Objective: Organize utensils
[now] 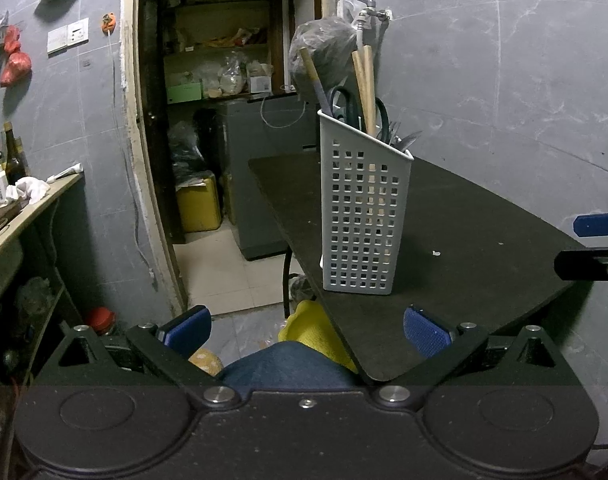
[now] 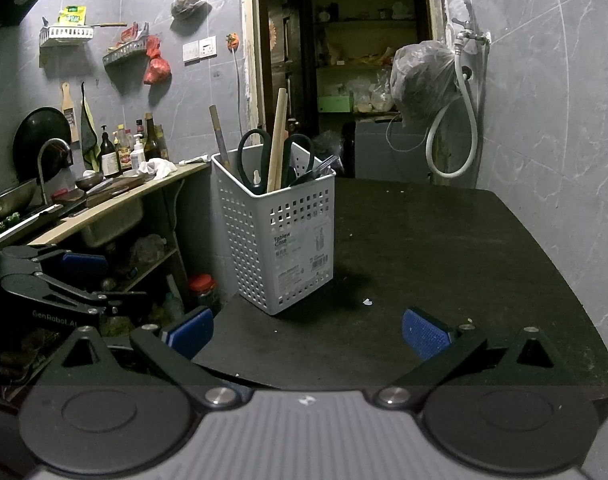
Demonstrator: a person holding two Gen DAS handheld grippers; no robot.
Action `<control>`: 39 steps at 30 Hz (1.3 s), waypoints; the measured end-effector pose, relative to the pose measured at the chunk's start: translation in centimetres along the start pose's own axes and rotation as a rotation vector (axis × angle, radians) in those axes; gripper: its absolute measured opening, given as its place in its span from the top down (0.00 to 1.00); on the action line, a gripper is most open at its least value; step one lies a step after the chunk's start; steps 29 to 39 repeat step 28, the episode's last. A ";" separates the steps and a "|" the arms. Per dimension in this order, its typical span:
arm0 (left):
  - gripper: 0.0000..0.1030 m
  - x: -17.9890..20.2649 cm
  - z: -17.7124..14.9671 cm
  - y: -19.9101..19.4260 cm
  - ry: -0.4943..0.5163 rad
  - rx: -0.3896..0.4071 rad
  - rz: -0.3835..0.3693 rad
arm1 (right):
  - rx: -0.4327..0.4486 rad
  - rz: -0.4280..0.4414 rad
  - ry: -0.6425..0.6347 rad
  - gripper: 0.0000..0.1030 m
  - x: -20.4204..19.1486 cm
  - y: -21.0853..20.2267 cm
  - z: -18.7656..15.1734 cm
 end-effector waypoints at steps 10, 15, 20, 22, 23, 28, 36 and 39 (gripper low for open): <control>0.01 -0.1 -0.1 -0.1 0.001 0.004 0.004 | -0.002 -0.001 -0.001 0.00 0.0 0.1 0.1; 0.01 -0.1 -0.1 -0.1 0.002 0.005 0.004 | -0.003 -0.002 0.001 0.00 0.1 0.0 -0.1; 0.01 -0.1 -0.1 -0.1 0.002 0.004 0.004 | -0.005 -0.004 0.000 0.00 0.2 0.1 -0.4; 0.01 -0.1 -0.1 -0.1 0.001 0.005 0.004 | -0.008 -0.006 0.000 0.00 0.4 0.4 -0.5; 0.01 -0.1 -0.1 0.0 0.002 0.005 0.004 | -0.010 -0.006 0.000 0.00 0.6 0.6 -0.4; 0.01 -0.1 -0.1 0.0 0.004 -0.001 0.005 | -0.013 -0.005 0.003 0.00 0.9 0.7 -0.4; 0.01 -0.1 -0.1 0.0 0.004 -0.001 0.005 | -0.013 -0.005 0.003 0.00 0.9 0.7 -0.4; 0.01 -0.1 -0.1 0.0 0.004 -0.001 0.005 | -0.013 -0.005 0.003 0.00 0.9 0.7 -0.4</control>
Point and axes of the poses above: each gripper's, at about its wrist camera, not at the fingertips, and y roughly the way its jaws point, x to its right, z to its top, the point moved 3 cm from there along y, roughly the way its jaws point, and after that the axes turned 11 degrees about y, right-handed, at the moved point
